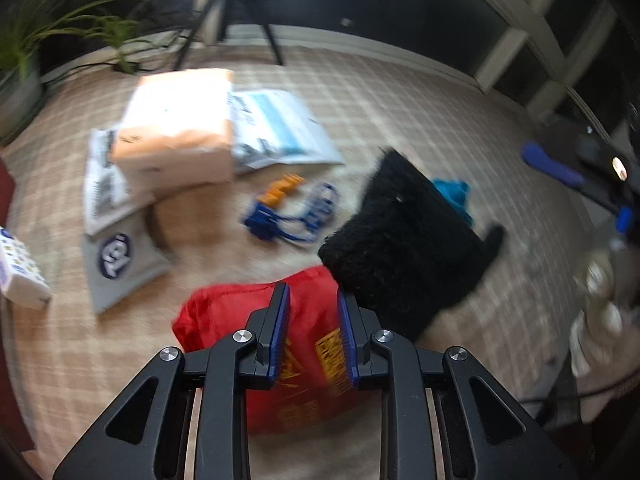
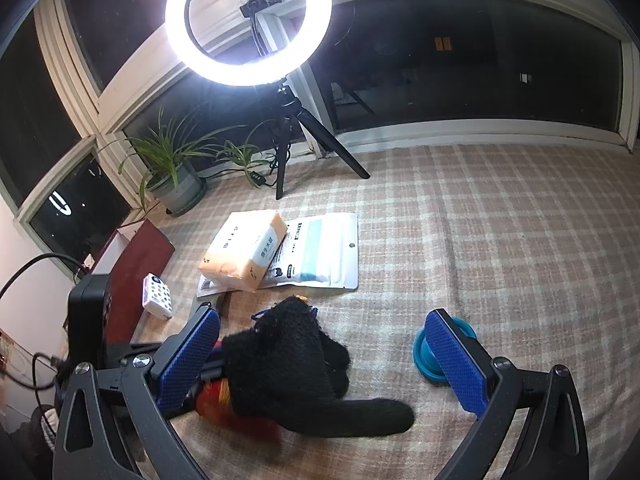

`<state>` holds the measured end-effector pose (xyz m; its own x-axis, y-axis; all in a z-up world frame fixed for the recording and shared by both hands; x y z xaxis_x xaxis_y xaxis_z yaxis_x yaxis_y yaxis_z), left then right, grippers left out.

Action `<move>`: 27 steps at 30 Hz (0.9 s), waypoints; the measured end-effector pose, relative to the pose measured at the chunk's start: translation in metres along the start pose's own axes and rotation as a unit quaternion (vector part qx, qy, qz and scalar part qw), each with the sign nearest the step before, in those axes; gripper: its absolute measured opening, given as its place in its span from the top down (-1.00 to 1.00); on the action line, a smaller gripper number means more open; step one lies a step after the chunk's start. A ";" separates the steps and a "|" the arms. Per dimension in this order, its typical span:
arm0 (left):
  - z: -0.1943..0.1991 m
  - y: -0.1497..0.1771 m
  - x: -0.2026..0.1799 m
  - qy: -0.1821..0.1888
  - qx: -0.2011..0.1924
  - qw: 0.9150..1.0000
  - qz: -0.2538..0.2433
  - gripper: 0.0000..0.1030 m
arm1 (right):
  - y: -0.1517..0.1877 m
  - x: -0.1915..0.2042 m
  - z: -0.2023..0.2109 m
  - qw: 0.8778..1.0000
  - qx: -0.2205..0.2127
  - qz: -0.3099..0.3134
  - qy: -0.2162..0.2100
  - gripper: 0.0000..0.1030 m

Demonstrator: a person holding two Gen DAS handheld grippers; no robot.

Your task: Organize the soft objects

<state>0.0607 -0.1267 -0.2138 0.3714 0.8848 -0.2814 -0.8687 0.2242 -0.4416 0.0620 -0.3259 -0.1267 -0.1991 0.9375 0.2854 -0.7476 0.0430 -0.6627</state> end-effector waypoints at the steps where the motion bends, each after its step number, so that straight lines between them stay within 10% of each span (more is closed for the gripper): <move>1: 0.001 0.004 -0.007 0.008 0.003 1.000 -0.009 0.60 | 0.000 -0.001 0.000 1.000 0.000 0.000 0.001 -0.97; 14: 0.007 0.030 -0.065 0.078 0.023 0.994 -0.075 0.60 | 0.012 -0.019 0.020 1.000 -0.001 -0.014 0.019 -0.97; 27: 0.070 0.054 0.004 0.041 -0.032 0.999 0.007 0.12 | 0.012 -0.008 0.035 1.000 0.005 -0.012 -0.004 -0.97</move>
Point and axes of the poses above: each gripper's, at about its wrist camera, not at the fingertips, and z roughly against the way its jaws point, x to its left, y to its underside, the point moved 3 cm from there along -z, roughly the way its jaws point, and after that the axes turned 1 degree about z, right-handed, at the moved point
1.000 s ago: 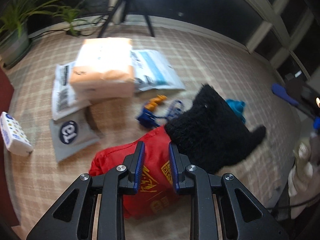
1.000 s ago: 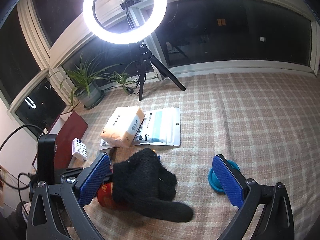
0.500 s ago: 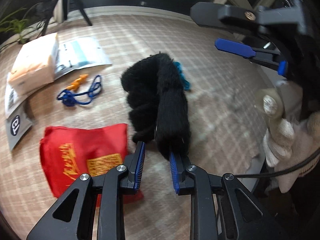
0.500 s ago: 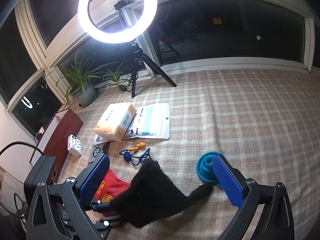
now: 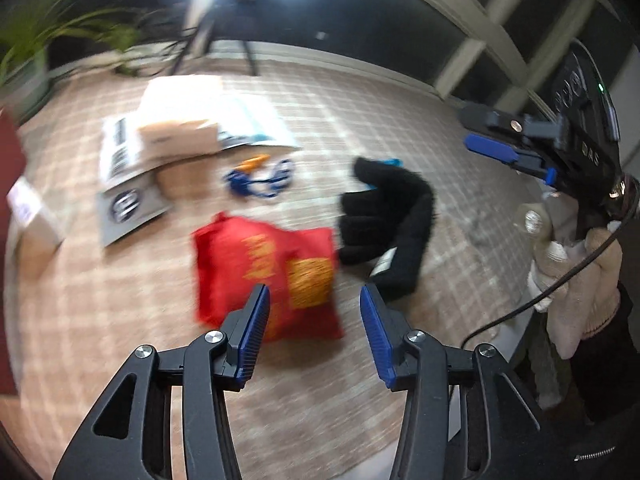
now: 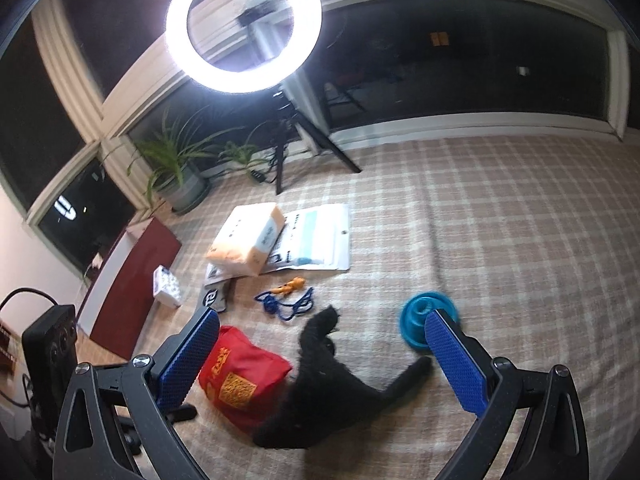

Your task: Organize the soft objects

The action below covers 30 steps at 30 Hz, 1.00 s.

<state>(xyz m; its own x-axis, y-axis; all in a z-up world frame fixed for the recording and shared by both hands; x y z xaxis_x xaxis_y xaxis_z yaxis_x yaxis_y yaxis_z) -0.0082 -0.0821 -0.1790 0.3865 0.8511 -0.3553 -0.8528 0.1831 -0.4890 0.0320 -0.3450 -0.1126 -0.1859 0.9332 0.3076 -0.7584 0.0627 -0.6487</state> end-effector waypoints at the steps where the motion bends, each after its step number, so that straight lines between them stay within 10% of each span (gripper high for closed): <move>1: 0.002 0.002 0.008 -0.005 0.000 1.000 0.011 0.12 | -0.001 0.005 -0.003 1.000 0.006 0.009 -0.002 -0.97; 13: -0.020 0.037 0.030 0.020 0.007 0.994 0.105 0.05 | 0.000 0.047 -0.048 0.992 0.094 0.064 -0.063 -0.97; 23: -0.037 0.043 0.026 0.034 0.006 0.989 0.146 -0.02 | 0.016 0.093 -0.143 0.948 0.268 0.121 -0.125 -0.98; 30: -0.051 0.045 0.030 0.041 0.003 0.982 0.182 -0.02 | 0.026 0.093 -0.172 0.935 0.308 0.130 -0.117 -0.98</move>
Point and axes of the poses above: each gripper's, at about its wrist camera, not at the fingertips, and z roughly against the way its jaws point, x to its left, y to its underside, the point moved 3 cm from there along -z, roughly the way its jaws point, and after that the axes turned 1 degree about z, right-handed, at the moved point
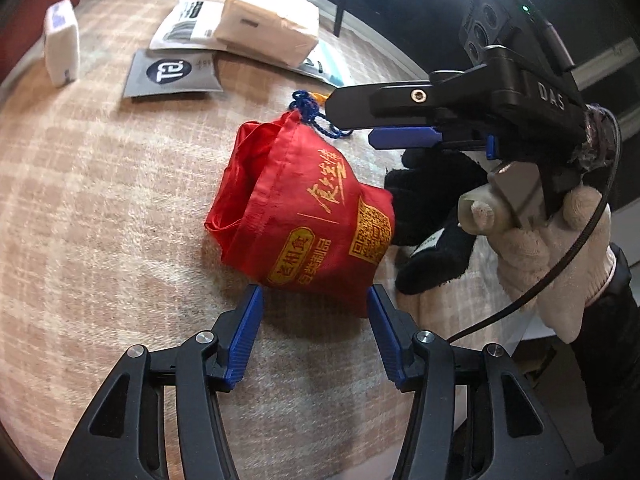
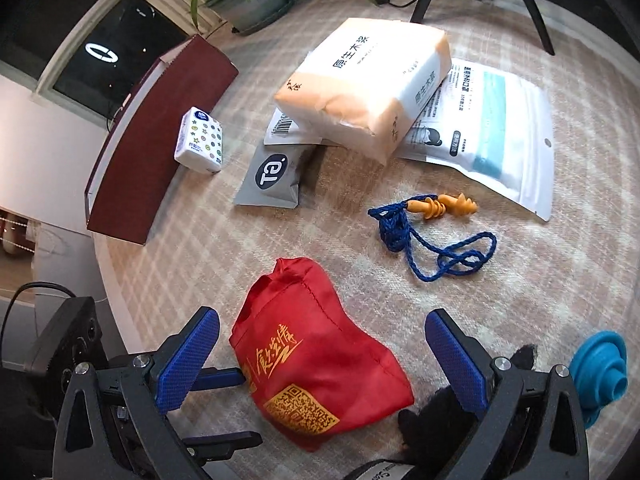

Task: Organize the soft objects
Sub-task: 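Close both tools on the red drawstring bag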

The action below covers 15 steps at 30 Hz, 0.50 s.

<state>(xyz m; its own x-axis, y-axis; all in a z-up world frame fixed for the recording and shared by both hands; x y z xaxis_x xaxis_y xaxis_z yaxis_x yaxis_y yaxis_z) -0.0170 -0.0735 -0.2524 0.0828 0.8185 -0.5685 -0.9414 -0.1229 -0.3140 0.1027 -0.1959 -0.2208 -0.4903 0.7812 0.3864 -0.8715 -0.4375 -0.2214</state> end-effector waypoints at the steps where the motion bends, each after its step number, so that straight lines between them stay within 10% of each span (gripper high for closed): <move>1: -0.001 0.001 0.001 0.002 -0.001 1.000 0.004 -0.02 | 0.000 0.000 -0.001 1.000 0.002 0.001 -0.001 -0.98; 15: -0.018 -0.005 0.002 0.019 -0.010 0.999 0.030 -0.02 | 0.003 0.003 -0.023 0.999 0.031 0.017 0.015 -0.98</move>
Point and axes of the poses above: each gripper's, at about its wrist camera, not at the fingertips, and z roughly against the way its jaws point, x to its left, y to its underside, the point moved 3 cm from there along -z, roughly the way its jaws point, and after that the axes turned 1 degree about z, right-handed, at the moved point
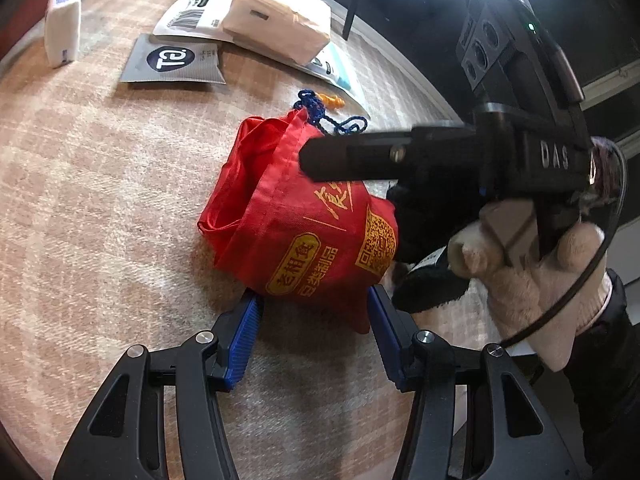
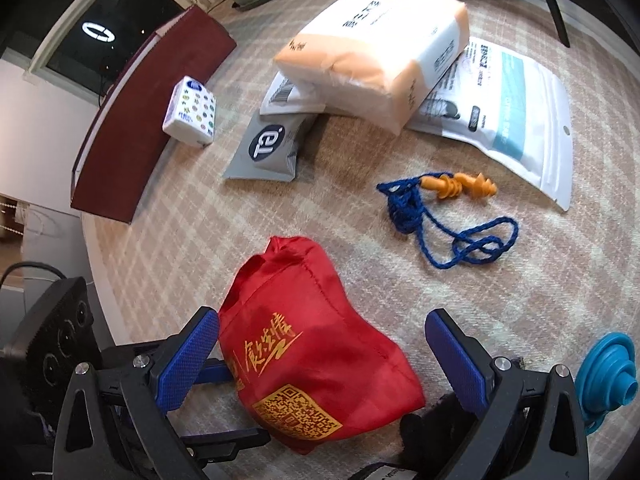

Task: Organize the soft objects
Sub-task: 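Close both tools on the red drawstring bag, then lift the red bag and carry it over the white box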

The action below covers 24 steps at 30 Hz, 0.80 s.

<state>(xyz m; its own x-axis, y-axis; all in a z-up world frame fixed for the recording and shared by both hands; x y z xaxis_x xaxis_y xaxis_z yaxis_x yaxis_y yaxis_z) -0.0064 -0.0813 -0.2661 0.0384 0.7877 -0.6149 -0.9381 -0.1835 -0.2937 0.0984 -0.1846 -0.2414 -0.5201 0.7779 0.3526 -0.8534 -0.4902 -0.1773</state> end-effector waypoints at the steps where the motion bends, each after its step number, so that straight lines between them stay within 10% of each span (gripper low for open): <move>1: 0.000 -0.002 0.000 0.002 -0.002 1.000 0.002 -0.02 | 0.001 0.001 -0.001 1.000 0.002 0.002 -0.001 -0.98; 7: -0.002 -0.008 0.000 0.002 -0.013 1.000 -0.002 0.03 | 0.008 0.015 -0.011 1.000 0.018 0.013 -0.008 -0.87; 12: 0.004 -0.017 -0.005 0.002 -0.027 1.000 -0.014 0.07 | 0.009 0.016 -0.009 1.000 0.012 -0.009 -0.016 -0.41; 24: 0.005 -0.023 0.005 -0.007 -0.025 0.999 -0.027 0.08 | 0.011 0.024 -0.013 1.000 0.016 -0.019 -0.012 -0.38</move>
<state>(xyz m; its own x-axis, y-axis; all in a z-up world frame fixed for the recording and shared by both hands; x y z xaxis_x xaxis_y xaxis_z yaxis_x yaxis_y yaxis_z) 0.0138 -0.0698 -0.2591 0.0842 0.8050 -0.5872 -0.9167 -0.1684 -0.3623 0.0765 -0.1662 -0.2467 -0.4857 0.7867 0.3810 -0.8710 -0.4726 -0.1344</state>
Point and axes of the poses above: each gripper's, at about its wrist camera, not at the fingertips, and z roughly against the way its jaws point, x to its left, y to its underside, the point moved 3 cm from there along -z, roughly the way its jaws point, and after that the axes turned 1 degree about z, right-handed, at the moved point
